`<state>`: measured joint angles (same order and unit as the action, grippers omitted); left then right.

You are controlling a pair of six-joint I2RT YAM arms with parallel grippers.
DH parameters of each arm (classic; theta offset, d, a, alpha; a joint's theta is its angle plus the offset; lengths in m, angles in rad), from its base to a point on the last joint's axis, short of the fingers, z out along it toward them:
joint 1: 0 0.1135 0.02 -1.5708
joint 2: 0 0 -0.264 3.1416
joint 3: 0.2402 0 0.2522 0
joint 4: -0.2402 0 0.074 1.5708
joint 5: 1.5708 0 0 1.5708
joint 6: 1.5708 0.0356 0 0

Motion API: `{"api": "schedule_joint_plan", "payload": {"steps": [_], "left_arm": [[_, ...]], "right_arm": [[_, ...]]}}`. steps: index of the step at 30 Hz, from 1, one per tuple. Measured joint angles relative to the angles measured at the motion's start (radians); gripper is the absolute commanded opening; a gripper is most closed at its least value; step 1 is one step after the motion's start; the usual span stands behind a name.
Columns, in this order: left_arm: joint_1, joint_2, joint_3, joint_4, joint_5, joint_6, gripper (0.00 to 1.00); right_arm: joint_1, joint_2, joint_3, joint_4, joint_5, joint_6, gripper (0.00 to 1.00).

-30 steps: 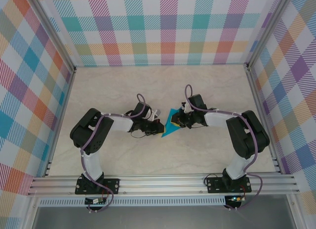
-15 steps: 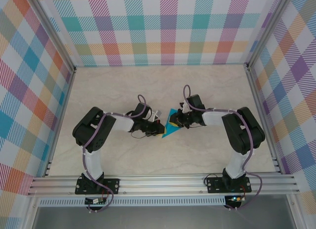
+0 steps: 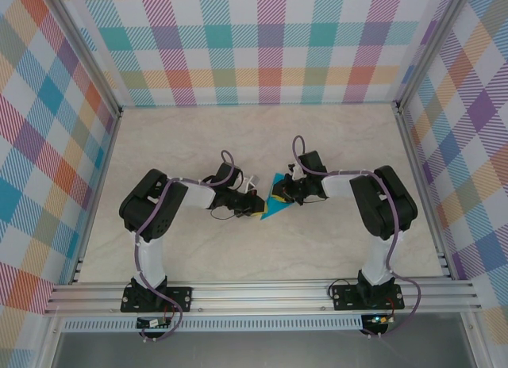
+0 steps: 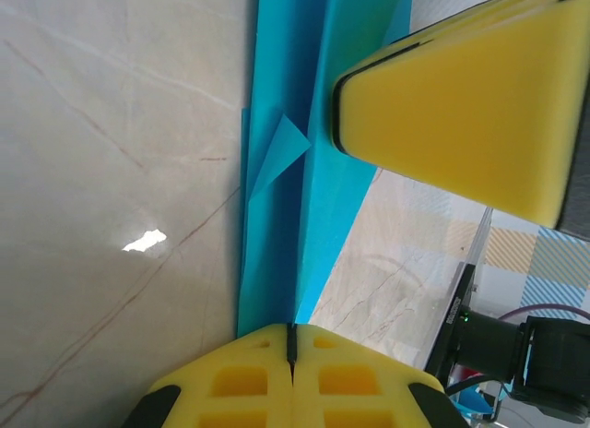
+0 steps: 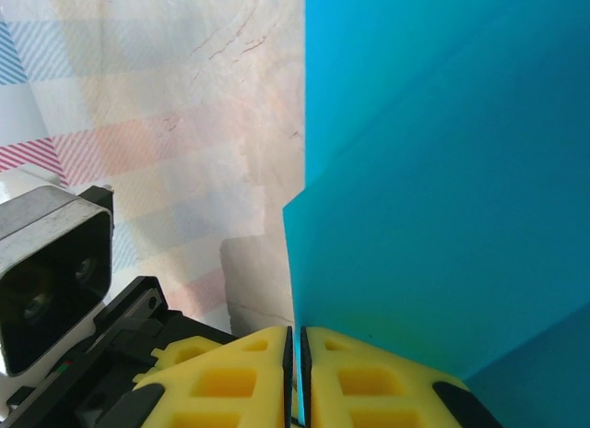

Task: Fold a paper plane with a square sheet of paper (pick it up from the middle)
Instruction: Fourth fold the wing at the center of the table.

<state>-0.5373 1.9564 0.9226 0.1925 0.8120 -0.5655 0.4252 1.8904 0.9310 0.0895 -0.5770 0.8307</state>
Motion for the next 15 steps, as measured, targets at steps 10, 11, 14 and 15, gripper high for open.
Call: {"api": "schedule_joint_plan", "payload": {"steps": [10,11,14,15], "left_arm": [[0.017,0.005,0.018,-0.016,0.007,0.007,0.16],[0.017,0.005,0.021,-0.022,0.008,0.009,0.18],[0.017,0.004,0.033,-0.040,0.011,0.016,0.24],[0.017,0.003,0.036,-0.044,0.011,0.017,0.24]], "right_arm": [[-0.006,0.043,0.034,0.001,-0.011,0.000,0.13],[-0.006,0.050,0.037,0.001,-0.013,0.000,0.13],[-0.008,0.053,0.040,0.001,-0.019,0.000,0.13],[-0.008,0.054,0.040,0.001,-0.019,0.000,0.13]]}}
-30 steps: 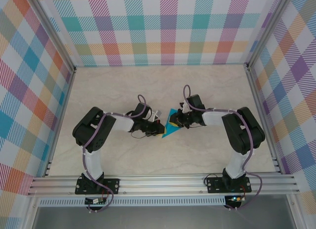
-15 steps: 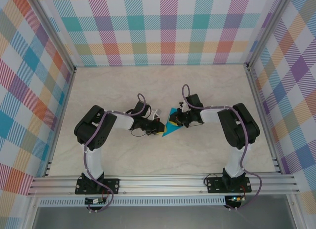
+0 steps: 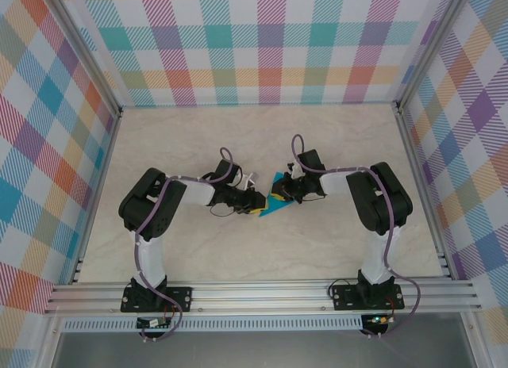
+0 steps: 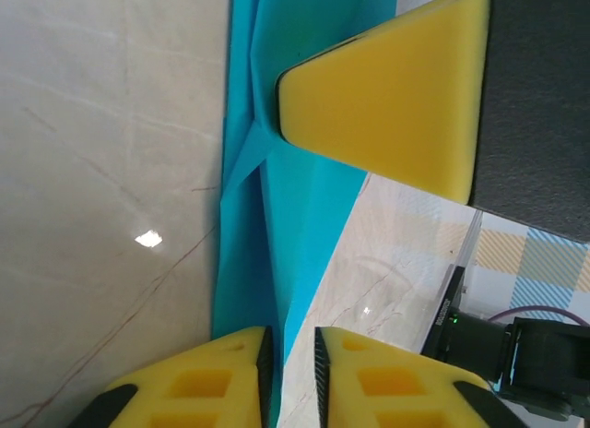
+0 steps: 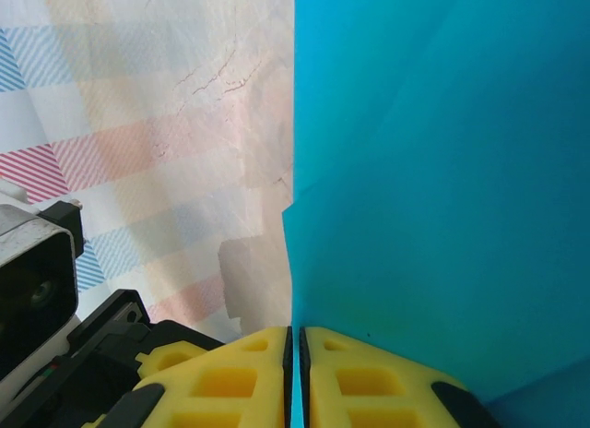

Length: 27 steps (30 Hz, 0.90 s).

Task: Fold a paper plane with a square sheet of paper (pick it up from the middle)
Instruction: Fourth fold the wing at the center of the table.

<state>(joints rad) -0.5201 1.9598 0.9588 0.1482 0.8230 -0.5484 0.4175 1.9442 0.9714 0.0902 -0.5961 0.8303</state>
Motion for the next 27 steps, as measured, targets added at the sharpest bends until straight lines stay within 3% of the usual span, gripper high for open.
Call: {"api": "schedule_joint_plan", "payload": {"steps": [9,18,27], "left_arm": [[-0.003,-0.001,0.027,-0.069,-0.021,0.050,0.22],[-0.020,-0.001,0.058,-0.159,-0.098,0.108,0.02],[-0.021,-0.003,0.032,-0.102,-0.084,0.034,0.00]], "right_arm": [[-0.003,0.002,0.000,0.000,-0.005,0.000,0.13],[-0.004,0.003,0.001,0.003,-0.014,0.000,0.14],[-0.004,0.003,0.004,0.002,-0.018,-0.006,0.15]]}}
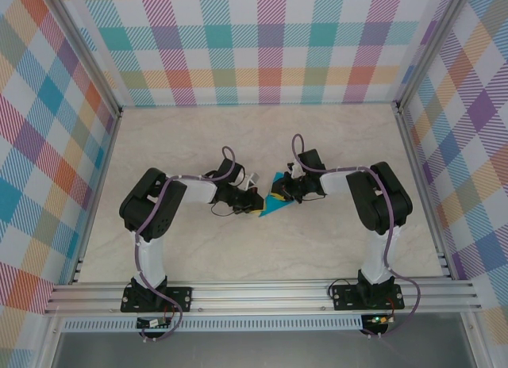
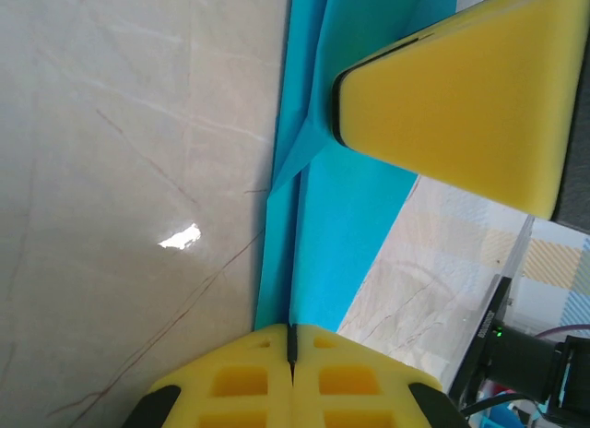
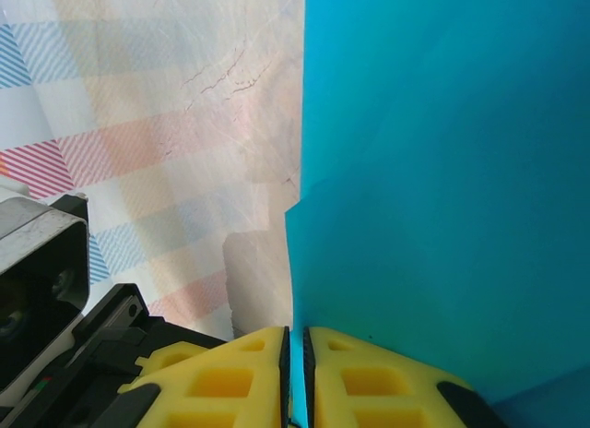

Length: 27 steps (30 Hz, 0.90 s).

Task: Fold a paper plane with a square sheet of paper (pick it up from the middle)
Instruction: Fourth fold the wing at the center of the table.

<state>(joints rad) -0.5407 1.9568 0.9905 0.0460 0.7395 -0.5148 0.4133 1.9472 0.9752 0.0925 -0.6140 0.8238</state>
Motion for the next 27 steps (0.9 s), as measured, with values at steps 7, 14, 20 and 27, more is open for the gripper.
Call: {"api": "schedule_joint_plan", "payload": {"steps": [7,14,20,27], "left_arm": [[0.000,-0.014,-0.084,0.163,0.023,-0.152,0.00],[0.000,-0.017,-0.122,0.254,0.027,-0.256,0.00],[-0.002,-0.018,-0.124,0.264,0.022,-0.286,0.00],[-0.008,-0.033,-0.124,0.229,-0.012,-0.274,0.00]], "right_arm": [[0.000,-0.006,0.000,-0.013,-0.001,-0.023,0.16],[-0.002,-0.011,0.000,-0.018,-0.004,-0.027,0.17],[-0.002,-0.020,0.008,-0.033,-0.004,-0.027,0.14],[-0.002,0.002,0.041,-0.053,0.005,-0.027,0.11]]}}
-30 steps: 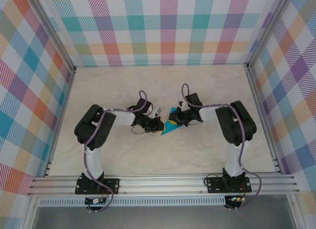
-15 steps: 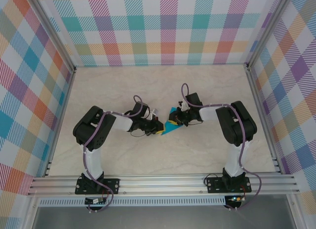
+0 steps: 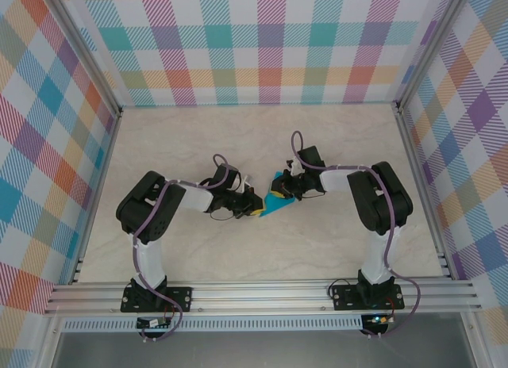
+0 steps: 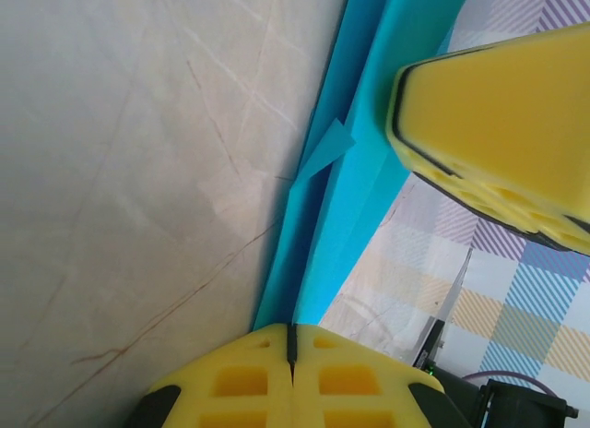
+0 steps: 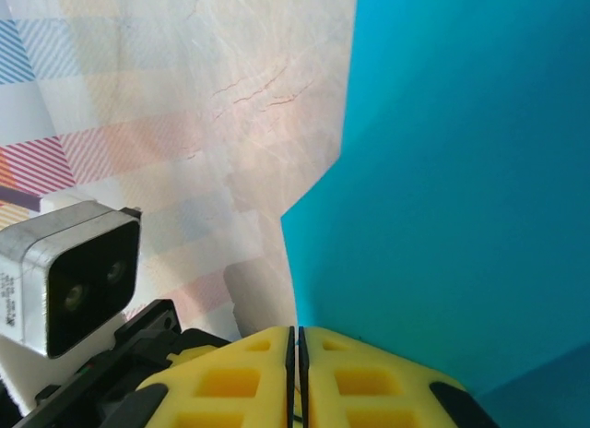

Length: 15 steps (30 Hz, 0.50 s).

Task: Fold a paper plane with a square sheet of paper (pick it up from the middle)
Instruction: Fourth fold the wing at the center of the table.

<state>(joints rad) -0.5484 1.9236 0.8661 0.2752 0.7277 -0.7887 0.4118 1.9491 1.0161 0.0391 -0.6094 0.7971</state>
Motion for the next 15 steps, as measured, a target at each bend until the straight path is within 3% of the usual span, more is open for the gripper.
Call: {"api": "schedule_joint_plan", "payload": {"steps": [9,15], "left_arm": [[-0.001,-0.005,0.032,-0.079,-0.016,0.046,0.00],[-0.002,-0.031,0.035,-0.123,-0.055,0.076,0.15]], "right_arm": [[0.002,0.015,0.002,-0.014,0.024,0.003,0.12],[0.005,0.015,0.034,-0.091,0.052,-0.018,0.11]]}}
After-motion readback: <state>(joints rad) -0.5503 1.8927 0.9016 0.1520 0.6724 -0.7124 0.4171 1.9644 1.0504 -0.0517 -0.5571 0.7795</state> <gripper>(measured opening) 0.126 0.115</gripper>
